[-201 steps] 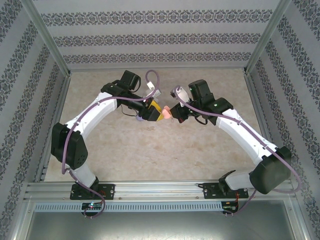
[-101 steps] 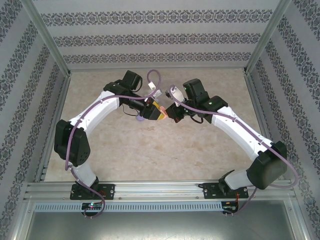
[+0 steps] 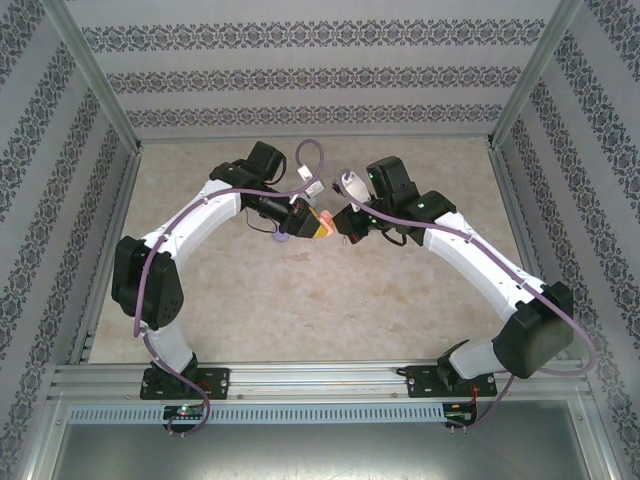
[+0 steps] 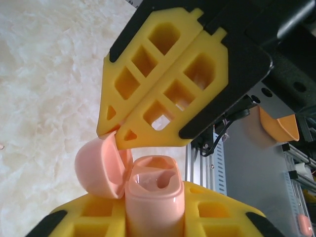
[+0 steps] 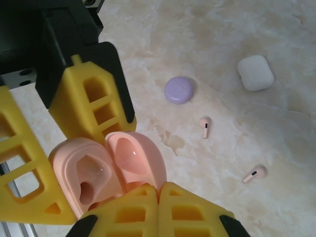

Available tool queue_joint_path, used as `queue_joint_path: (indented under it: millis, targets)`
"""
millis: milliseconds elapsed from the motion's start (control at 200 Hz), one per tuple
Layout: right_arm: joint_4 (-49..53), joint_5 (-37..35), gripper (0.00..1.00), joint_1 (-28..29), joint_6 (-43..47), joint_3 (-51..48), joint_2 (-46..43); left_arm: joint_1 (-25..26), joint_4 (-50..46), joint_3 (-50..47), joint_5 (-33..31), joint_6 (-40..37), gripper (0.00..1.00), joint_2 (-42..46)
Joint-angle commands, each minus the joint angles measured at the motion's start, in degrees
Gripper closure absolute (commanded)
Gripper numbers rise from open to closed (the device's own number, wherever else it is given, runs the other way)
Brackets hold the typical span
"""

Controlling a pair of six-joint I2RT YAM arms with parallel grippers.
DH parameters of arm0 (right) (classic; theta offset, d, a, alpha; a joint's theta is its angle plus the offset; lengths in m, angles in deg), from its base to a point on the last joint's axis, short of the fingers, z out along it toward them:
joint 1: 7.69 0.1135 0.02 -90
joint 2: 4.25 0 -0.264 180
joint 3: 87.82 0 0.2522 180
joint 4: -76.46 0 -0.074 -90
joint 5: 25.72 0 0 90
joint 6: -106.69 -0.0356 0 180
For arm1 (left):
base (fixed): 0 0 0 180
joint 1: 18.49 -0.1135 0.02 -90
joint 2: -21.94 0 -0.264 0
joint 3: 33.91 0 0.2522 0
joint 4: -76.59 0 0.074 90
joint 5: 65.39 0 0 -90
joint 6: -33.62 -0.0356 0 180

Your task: Insert the wireless bluetooth earbuds into the charging case

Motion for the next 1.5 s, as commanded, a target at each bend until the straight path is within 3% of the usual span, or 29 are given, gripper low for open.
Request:
queue_joint_path:
  millis: [0,50,110,230,550,814,1224,1494]
  targets:
    - [-2.1,0.7,1.0,0.9,-0.8,2.1,0.1,0.4,-0.6,1.5,3.2,-1.5,0.83,-0.5]
    - [-2.4,0.3,1.0,0.9,-1.2,2.2,-0.1,0.3,-0.5,1.4,3.8,-1.5,0.89,-0.6]
    - [-2.5,-0.8,0.84,0.9,-1.7,2.4,-0.5,0.3,0.4,1.1,4.0,-1.1,0.93,-0.4]
    - [-2.0,-2.9,0.69,0.1,-3.0,2.2,-3.2,0.0,4.6,-0.5,3.4,1.4,1.0,0.7]
    - [-1.4,-5.5,0.39,-4.1,-9.7,-7.2,-17.8,-4.5,26.1,-10.2,-3.2,14.5,1.0,9.5]
    - [-4.3,-12.4,0.35,-4.1,-21.5,-11.7,-15.8,-4.9,47.5,-22.7,-17.8,22.9,1.0,22.7]
    - [-6.4,-17.0,0.38,0.4,-28.2,-5.0,6.8,-4.6,71.8,-39.3,-41.1,27.1,1.0,36.1]
    - [-2.2,-16.9,0.42,3.9,-24.3,8.2,23.2,-4.7,73.7,-41.9,-43.1,29.1,1.0,37.9]
